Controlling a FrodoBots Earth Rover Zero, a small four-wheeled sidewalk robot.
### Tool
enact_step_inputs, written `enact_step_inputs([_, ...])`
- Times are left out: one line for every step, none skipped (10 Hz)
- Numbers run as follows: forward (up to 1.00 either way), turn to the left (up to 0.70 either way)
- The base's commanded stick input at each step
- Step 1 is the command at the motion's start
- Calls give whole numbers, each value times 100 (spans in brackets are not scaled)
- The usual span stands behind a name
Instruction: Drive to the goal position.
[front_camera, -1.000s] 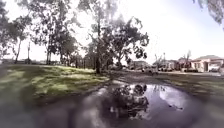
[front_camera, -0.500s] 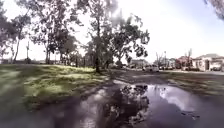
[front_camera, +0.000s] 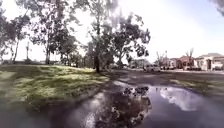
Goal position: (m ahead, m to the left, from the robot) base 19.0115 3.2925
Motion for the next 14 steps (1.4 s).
enact_step_inputs([70,0])
enact_step_inputs([70,0])
enact_step_inputs([70,0])
enact_step_inputs([70,0])
enact_step_inputs([70,0])
enact_step_inputs([70,0])
enact_step_inputs([70,0])
enact_step_inputs([70,0])
enact_step_inputs([70,0])
enact_step_inputs([70,-27])
enact_step_inputs([70,-31])
enact_step_inputs([70,-14])
enact_step_inputs([70,0])
enact_step_inputs([70,0])
